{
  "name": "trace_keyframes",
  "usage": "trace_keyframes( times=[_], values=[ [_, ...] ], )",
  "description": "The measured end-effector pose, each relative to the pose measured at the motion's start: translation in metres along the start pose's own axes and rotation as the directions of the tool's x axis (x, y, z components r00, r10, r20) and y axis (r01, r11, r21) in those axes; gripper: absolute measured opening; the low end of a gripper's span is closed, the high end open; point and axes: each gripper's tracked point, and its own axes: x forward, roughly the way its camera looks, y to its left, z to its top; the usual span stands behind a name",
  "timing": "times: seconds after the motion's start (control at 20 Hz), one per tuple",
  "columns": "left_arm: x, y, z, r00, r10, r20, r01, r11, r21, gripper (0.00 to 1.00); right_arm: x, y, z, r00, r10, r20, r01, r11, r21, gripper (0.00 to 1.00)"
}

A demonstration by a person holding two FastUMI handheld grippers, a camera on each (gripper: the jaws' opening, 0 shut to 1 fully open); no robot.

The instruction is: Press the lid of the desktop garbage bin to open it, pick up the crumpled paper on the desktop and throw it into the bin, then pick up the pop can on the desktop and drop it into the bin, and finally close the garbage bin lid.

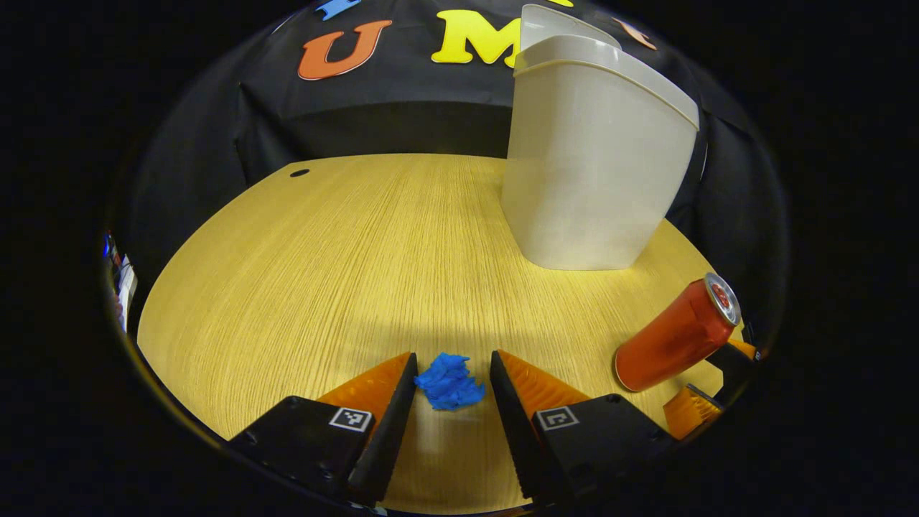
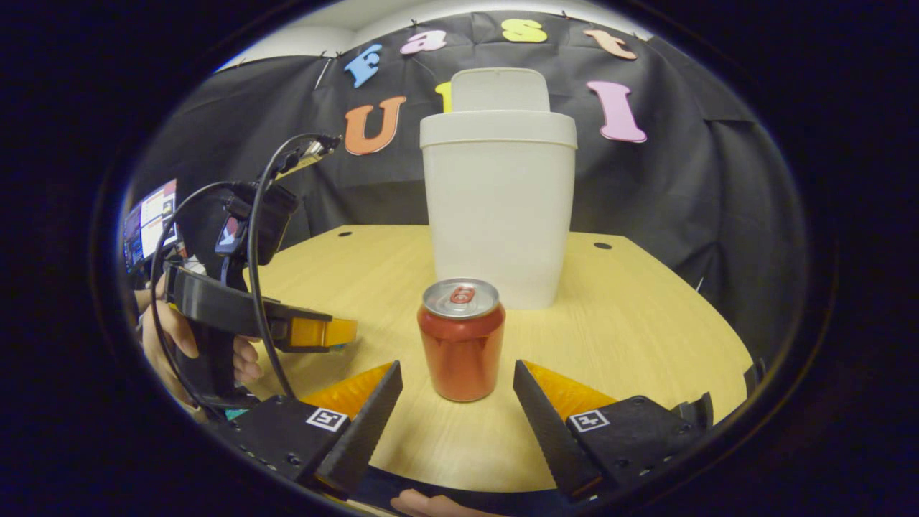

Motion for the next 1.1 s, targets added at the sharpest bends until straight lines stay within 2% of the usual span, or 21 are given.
trace_keyframes(
  times=[0.05,0.25,0.35,0.4,0.45,0.5,0.6,0.7,0.8,0.9,1.0,1.05,1.1],
  values=[
    [0.002,0.005,0.003,1.000,0.022,0.015,-0.022,1.000,0.003,0.67,0.002,-0.001,-0.001,1.000,-0.005,-0.008,0.005,1.000,-0.008,0.98],
    [0.003,0.009,0.003,0.999,0.028,0.019,-0.028,0.999,0.016,0.50,0.004,0.006,0.002,1.000,-0.006,-0.001,0.006,0.999,-0.053,0.96],
    [0.002,0.012,0.004,0.999,0.032,0.021,-0.032,0.999,0.012,0.40,0.007,0.007,-0.001,1.000,-0.007,-0.013,0.007,0.999,-0.042,0.98],
    [0.001,0.016,0.006,0.998,0.051,0.024,-0.051,0.999,0.010,0.31,0.007,0.008,0.000,1.000,-0.007,-0.012,0.007,0.999,-0.032,0.96],
    [-0.001,0.023,0.008,0.996,0.078,0.034,-0.078,0.997,0.009,0.37,0.008,0.008,0.003,1.000,-0.018,-0.006,0.018,0.999,-0.029,0.96],
    [-0.002,0.028,0.011,0.994,0.096,0.043,-0.096,0.995,0.004,0.37,0.009,0.004,0.005,0.999,-0.038,0.001,0.038,0.999,-0.031,0.98],
    [-0.005,0.027,0.014,0.994,0.092,0.053,-0.093,0.996,0.003,0.37,0.014,-0.003,0.007,0.996,-0.085,0.011,0.085,0.996,-0.038,0.96],
    [-0.012,0.028,0.020,0.992,0.098,0.083,-0.098,0.995,0.007,0.37,0.022,-0.002,0.007,0.996,-0.092,0.012,0.093,0.995,-0.032,0.98],
    [-0.021,0.024,0.027,0.990,0.087,0.112,-0.088,0.996,0.006,0.36,0.032,0.001,0.006,0.996,-0.090,0.008,0.090,0.996,-0.019,0.94],
    [-0.031,0.021,0.035,0.985,0.092,0.148,-0.095,0.995,0.009,0.36,0.041,0.002,0.004,0.995,-0.100,0.004,0.100,0.995,-0.030,0.95],
    [-0.042,0.018,0.042,0.979,0.085,0.185,-0.092,0.995,0.027,0.36,0.049,-0.002,0.007,0.993,-0.118,0.011,0.119,0.992,-0.034,0.89],
    [-0.048,0.016,0.041,0.977,0.087,0.193,-0.095,0.995,0.033,0.36,0.049,0.000,0.008,0.994,-0.111,0.016,0.111,0.993,-0.028,0.82],
    [-0.053,0.015,0.042,0.976,0.088,0.199,-0.097,0.995,0.035,0.37,0.050,0.002,0.011,0.995,-0.097,0.019,0.097,0.995,-0.026,0.82]
  ],
)
